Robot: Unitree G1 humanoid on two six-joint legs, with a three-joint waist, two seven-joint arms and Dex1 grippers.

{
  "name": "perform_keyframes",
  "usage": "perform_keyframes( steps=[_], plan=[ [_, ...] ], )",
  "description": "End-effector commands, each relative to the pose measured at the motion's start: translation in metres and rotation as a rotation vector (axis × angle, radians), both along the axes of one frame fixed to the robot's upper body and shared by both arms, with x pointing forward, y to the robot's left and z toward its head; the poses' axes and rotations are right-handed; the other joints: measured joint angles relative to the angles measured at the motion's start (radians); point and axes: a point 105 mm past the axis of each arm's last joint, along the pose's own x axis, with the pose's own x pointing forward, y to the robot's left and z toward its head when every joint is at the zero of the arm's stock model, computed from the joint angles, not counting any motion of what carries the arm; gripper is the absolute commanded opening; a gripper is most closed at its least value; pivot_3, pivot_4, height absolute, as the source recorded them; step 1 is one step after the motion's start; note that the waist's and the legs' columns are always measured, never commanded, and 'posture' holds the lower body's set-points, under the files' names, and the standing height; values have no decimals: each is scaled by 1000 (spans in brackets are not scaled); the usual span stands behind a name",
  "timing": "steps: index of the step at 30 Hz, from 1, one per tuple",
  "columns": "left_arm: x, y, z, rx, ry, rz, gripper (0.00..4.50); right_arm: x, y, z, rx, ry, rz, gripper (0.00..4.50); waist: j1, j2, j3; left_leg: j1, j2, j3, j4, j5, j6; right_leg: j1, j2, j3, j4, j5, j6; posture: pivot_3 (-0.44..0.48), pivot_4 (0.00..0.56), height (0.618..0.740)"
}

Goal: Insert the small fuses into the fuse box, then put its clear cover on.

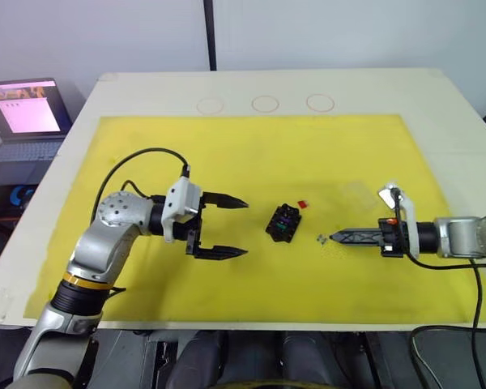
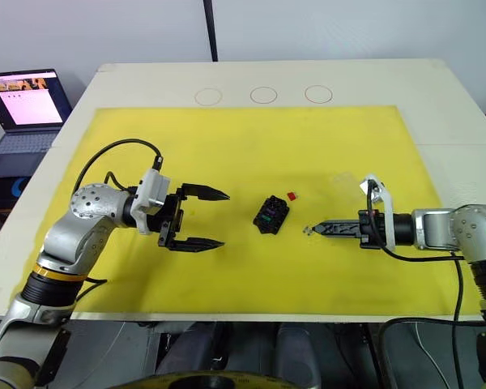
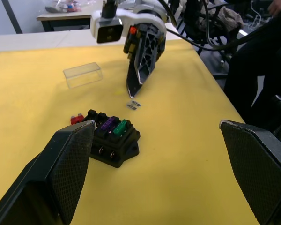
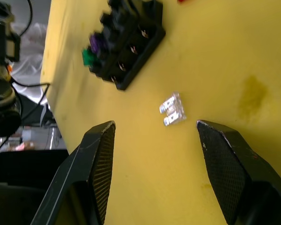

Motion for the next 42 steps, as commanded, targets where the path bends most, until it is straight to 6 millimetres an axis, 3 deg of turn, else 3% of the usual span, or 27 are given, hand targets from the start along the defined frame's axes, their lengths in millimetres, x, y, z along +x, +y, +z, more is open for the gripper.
perform_keyframes(
  steps=[1, 16, 26, 34, 37, 39, 42],
  plan=[
    [-4, -1, 9, -4, -37, -24, 4500, 6, 3, 6, 22, -35, 27, 2868, -1, 0, 0, 0, 0, 0, 0, 0, 0, 0, 0, 0, 0, 1, 0, 0, 150, 740],
    [-7, -4, 10, -3, -36, -30, 4500, 12, 9, -8, 49, -8, 26, 2868, -3, 0, 0, 0, 1, 0, 0, 1, -2, 0, 1, 0, 1, 2, -1, 0, 150, 740],
    [-6, -5, 12, -4, -34, -30, 4500, 9, 18, -2, 126, 15, 39, 2868, -5, 0, -1, 0, 1, 0, 0, 2, -3, 0, 2, 0, 1, 3, -1, 0, 150, 740],
    [-5, -6, 12, -6, -37, -28, 4500, 11, 13, -12, 73, 21, 11, 2868, -4, 0, -1, 0, 1, 0, 0, 2, -3, -1, 2, 0, 2, 3, -1, 0, 150, 740],
    [-5, -6, 12, -6, -37, -28, 4500, 11, 12, -14, 67, 20, 7, 2385, -3, 0, -1, 0, 1, 0, 1, 2, -3, -1, 2, 0, 2, 3, -1, 0, 150, 740],
    [-5, -5, 12, -5, -36, -27, 4500, 8, 13, -12, 75, 17, 21, 1769, -2, 0, -1, 0, 1, 0, 1, 2, -3, -1, 2, 0, 2, 3, -1, 0, 150, 740],
    [-5, -5, 12, -3, -36, -27, 4500, 6, 14, -11, 79, 16, 30, 1769, -2, 0, -1, 0, 1, 0, 1, 2, -3, -1, 2, 0, 2, 3, -1, 0, 150, 740]
  ],
)
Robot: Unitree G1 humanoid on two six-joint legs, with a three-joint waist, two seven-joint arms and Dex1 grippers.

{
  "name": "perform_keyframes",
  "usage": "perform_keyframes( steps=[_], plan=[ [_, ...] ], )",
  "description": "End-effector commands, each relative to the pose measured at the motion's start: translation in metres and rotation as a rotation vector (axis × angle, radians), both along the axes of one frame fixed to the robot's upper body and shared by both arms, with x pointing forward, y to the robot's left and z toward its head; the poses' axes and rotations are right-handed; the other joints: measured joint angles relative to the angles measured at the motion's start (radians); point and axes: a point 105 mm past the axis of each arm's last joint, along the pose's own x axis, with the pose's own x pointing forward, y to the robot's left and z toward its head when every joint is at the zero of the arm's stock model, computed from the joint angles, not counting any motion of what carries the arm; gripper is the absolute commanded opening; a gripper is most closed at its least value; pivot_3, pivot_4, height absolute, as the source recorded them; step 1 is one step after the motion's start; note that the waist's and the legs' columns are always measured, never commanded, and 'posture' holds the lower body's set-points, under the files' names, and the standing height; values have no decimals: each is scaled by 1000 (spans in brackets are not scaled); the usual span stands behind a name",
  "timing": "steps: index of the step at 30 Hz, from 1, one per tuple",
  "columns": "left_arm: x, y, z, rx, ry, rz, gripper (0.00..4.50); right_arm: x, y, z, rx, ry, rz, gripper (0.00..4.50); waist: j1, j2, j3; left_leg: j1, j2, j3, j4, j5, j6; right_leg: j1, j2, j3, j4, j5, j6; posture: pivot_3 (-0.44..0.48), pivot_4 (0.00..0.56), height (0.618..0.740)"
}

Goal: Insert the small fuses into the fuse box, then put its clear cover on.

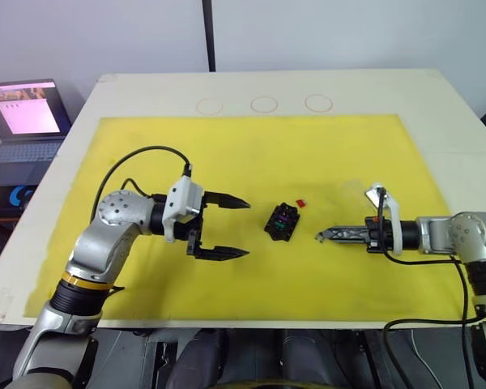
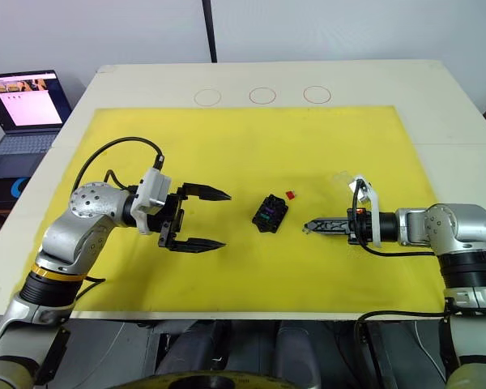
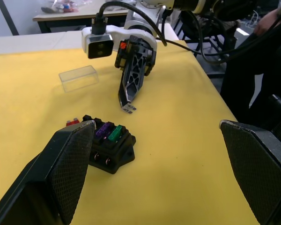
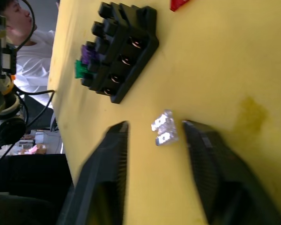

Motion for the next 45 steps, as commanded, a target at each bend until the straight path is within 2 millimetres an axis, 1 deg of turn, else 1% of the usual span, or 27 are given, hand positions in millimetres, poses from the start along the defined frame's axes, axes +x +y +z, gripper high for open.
perform_keyframes(
  steps=[1, 7, 9, 14, 17, 20, 21, 29, 31, 32, 34, 35, 38, 40, 43, 45],
  plan=[
    [-3, -3, 9, -10, -37, -22, 4500, -5, 5, 2, 17, -2, 30, 1769, 0, 0, 0, 0, 0, 0, 0, 0, 0, 0, 0, 0, 0, 0, 0, 0, 150, 740],
    [-3, -3, 9, -9, -38, -24, 4500, -6, 6, 0, 22, 3, 30, 1769, 1, 0, 0, 0, 0, 0, 0, 0, 0, 0, 0, 0, 0, 0, 0, 0, 150, 740],
    [-2, -3, 9, -8, -39, -24, 4500, -6, 4, -4, -1, 0, 24, 1769, 1, 0, 0, 0, 0, 0, 0, 0, 0, 0, 0, 0, 1, 0, 0, 0, 150, 740],
    [-1, -3, 8, -7, -47, -15, 4500, -1, 2, -8, -15, -2, -12, 1769, 0, -1, -1, 0, 0, 0, 0, 0, 0, 0, 0, 0, 1, 0, 0, 0, 150, 740],
    [-1, -3, 8, -6, -48, -14, 4500, 2, 1, -11, -31, -1, -35, 1222, -1, -1, -1, 0, 0, 0, 1, 0, -1, 0, 0, 0, 1, 0, 0, 0, 150, 740],
    [-1, -2, 7, -4, -51, -12, 4500, 2, 0, -12, -34, -1, -36, 211, 0, -2, -2, 0, 0, 0, 1, 1, -1, 0, 0, 0, 1, 0, 0, 0, 150, 740],
    [-1, -3, 6, -2, -53, -12, 4500, 1, 1, -13, -36, 1, -34, 21, 0, -3, -2, 0, 0, 0, 1, 1, -1, 0, 0, 0, 1, 0, 0, 0, 150, 740],
    [0, -3, 5, 3, -59, -10, 4500, 0, 1, -12, -31, -2, -33, 21, 1, -3, -3, 0, 0, 0, 2, 1, -1, 1, 0, 0, 1, 1, 0, 0, 150, 740],
    [0, -1, 5, 6, -59, -6, 4500, 1, -1, -1, -26, -45, -30, 21, 1, -3, -3, 0, 0, 0, 2, 1, -1, 1, 0, 0, 1, 1, 0, 0, 150, 740],
    [1, 0, 5, 5, -60, -2, 4500, 3, -1, 10, -22, -82, -27, 21, 1, -3, -3, 0, 0, 0, 2, 1, -1, 1, 0, 0, 1, 1, 0, 0, 150, 740],
    [2, 3, 6, -2, -57, 12, 4500, 7, 4, 37, -23, -186, -7, 21, 1, -3, -3, 0, 0, 0, 2, 1, -1, 1, 0, 0, 1, 1, 0, 0, 150, 740],
    [3, 5, 7, -5, -55, 21, 4500, 7, 8, 50, -48, -248, 18, 21, 0, -2, -3, 0, 0, 0, 2, 1, -1, 1, 0, 1, 2, 1, 0, 0, 150, 740],
    [7, 10, 7, -17, -40, 52, 4500, 9, 21, 78, -151, -392, 51, 21, -2, -2, -3, 0, 0, 1, 1, 1, -1, -2, 0, 2, 3, 1, 0, 0, 150, 740],
    [13, 11, 7, -29, -30, 83, 4500, 8, 33, 91, -246, -493, 80, 21, -1, -2, -3, 0, 0, 1, 1, 1, -1, -4, 0, 1, 5, 1, 0, 0, 150, 740],
    [24, 9, 8, -58, -4, 129, 4500, 10, 45, 99, -410, -644, 105, 21, 4, -2, -3, 0, 0, 1, 1, 1, -1, -5, 0, 1, 7, 1, 0, 0, 150, 740],
    [25, 7, 8, -63, 0, 132, 4500, 11, 53, 104, -435, -697, 104, 21, 5, -2, -3, -1, -1, 1, 2, 1, -1, -5, -2, 1, 8, 1, 0, 0, 150, 740]
  ],
)
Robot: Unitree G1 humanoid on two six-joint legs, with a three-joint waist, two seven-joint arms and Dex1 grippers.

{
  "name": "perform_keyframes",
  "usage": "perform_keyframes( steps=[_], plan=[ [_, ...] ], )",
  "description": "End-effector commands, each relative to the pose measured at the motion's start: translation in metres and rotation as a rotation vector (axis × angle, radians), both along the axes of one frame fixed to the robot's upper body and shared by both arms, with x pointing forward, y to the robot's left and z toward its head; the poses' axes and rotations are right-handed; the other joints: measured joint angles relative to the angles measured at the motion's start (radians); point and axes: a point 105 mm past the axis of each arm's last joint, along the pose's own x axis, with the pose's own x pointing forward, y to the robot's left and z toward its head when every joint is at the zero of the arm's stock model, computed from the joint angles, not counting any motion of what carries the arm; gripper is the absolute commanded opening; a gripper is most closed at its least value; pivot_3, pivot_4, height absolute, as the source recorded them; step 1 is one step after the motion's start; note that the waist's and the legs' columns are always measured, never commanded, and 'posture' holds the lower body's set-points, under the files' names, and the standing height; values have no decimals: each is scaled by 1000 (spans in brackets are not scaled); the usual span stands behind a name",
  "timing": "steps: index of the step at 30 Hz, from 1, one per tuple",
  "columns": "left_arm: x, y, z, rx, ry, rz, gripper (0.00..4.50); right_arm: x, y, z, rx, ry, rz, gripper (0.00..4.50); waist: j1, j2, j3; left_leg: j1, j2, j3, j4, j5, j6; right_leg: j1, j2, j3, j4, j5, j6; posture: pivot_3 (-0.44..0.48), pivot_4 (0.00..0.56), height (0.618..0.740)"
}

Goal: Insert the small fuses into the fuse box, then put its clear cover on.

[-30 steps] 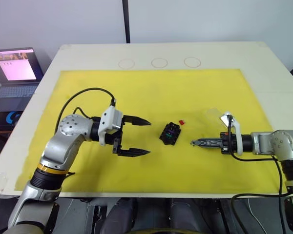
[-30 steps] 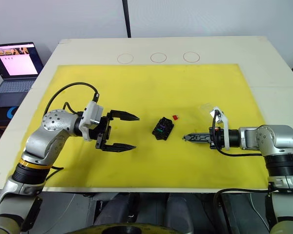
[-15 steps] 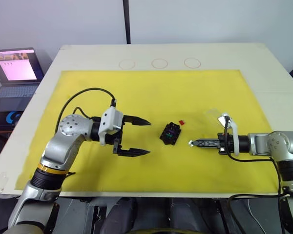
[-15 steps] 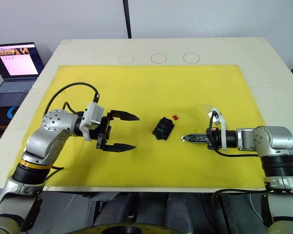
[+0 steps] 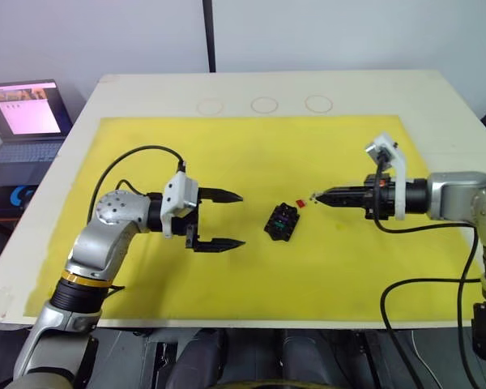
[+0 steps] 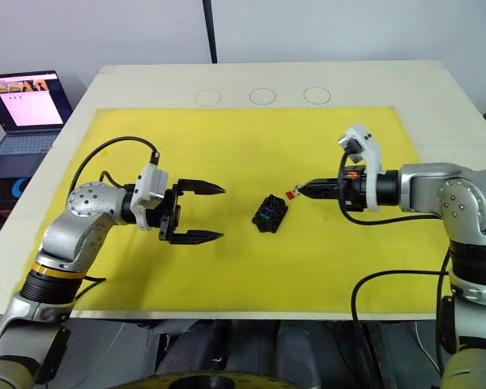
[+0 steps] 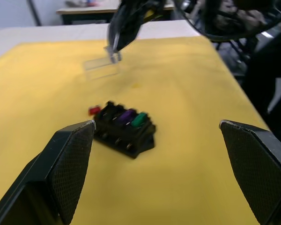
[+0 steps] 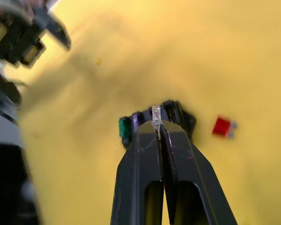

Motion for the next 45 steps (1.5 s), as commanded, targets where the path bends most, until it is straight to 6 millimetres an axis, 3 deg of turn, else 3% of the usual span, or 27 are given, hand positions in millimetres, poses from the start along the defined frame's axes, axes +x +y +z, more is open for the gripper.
perform_keyframes(
  steps=[1, 3, 7, 14, 45],
  plan=[
    [4, -2, 10, -29, -38, 12, 4500, 2, 15, 17, -61, -143, 2, 21, -2, 0, 0, 0, -1, 0, 0, 0, 0, 0, -1, 0, 1, 0, 0, 0, 150, 740],
    [3, -4, 6, -21, -38, 5, 4500, -1, 25, 15, -107, -178, 33, 21, -3, 0, 0, 0, -2, 1, 1, 0, 0, 0, -2, 0, 1, 0, 0, 0, 150, 740],
    [4, -15, 5, -22, -49, -11, 4500, -3, 34, -7, -152, -165, 45, 21, -3, 0, 0, 0, -1, 1, 0, 0, 0, -1, -2, 0, 2, 0, 0, 0, 150, 740],
    [3, -22, -2, -6, -43, -13, 4500, 0, 45, -14, -173, -205, 77, 21, -4, 0, 0, 0, -1, 1, 1, 1, -1, -1, -2, 0, 3, 0, 0, 0, 150, 740],
    [9, -22, -11, 10, -51, 16, 4500, 6, 38, -31, -226, -203, 67, 21, -4, 0, 0, 0, -1, 1, 1, 1, -1, -2, -2, 0, 3, 0, 0, 0, 150, 740]
  ],
)
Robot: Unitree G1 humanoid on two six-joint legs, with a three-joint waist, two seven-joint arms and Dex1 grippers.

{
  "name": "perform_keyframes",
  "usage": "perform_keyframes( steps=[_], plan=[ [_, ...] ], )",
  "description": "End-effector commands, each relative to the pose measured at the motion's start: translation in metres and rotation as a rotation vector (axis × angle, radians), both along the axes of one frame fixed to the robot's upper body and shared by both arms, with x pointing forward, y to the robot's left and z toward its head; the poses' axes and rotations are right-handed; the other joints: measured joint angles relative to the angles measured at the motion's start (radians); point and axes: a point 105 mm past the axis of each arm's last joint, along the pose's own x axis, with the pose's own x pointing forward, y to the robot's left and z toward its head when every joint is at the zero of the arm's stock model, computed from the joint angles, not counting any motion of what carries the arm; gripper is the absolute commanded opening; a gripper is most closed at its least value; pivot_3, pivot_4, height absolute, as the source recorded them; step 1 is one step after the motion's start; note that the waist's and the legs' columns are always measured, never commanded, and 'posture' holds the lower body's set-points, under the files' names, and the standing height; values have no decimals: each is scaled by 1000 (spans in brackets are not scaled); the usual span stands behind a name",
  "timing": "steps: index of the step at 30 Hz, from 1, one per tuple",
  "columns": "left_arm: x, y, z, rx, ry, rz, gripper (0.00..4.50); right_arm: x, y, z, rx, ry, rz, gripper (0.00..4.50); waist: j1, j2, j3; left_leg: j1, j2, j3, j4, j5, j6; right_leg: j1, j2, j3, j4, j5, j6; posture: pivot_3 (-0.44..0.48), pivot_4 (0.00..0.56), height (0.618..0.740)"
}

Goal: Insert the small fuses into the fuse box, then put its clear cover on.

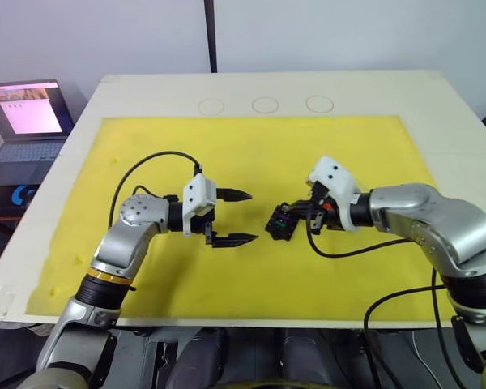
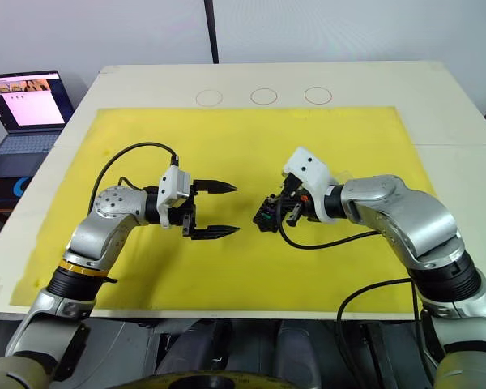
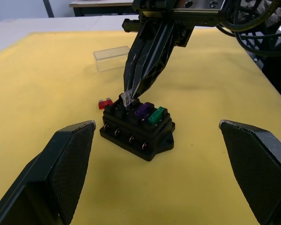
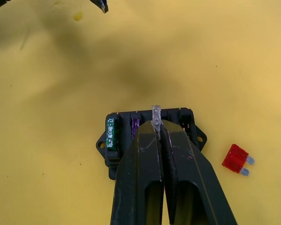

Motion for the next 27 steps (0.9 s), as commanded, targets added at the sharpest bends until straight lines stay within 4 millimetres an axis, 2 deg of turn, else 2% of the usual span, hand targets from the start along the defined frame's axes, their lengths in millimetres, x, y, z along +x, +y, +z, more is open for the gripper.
perform_keyframes(
  steps=[1, 27],
  plan=[
    [0, -2, 5, -4, -33, -11, 4500, 3, -1, 6, 3, -33, -9, 21, 0, 0, 0, 0, 0, 0, 0, 0, 0, 0, 0, 0, 0, 0, 0, 0, 150, 740],
    [-1, 1, 4, 11, -44, -18, 4500, 6, -1, -9, -42, -7, 27, 21, -1, 0, 0, 0, 0, 0, 0, 0, 0, 0, 0, 0, 0, 0, 0, 0, 150, 740]
  ],
)
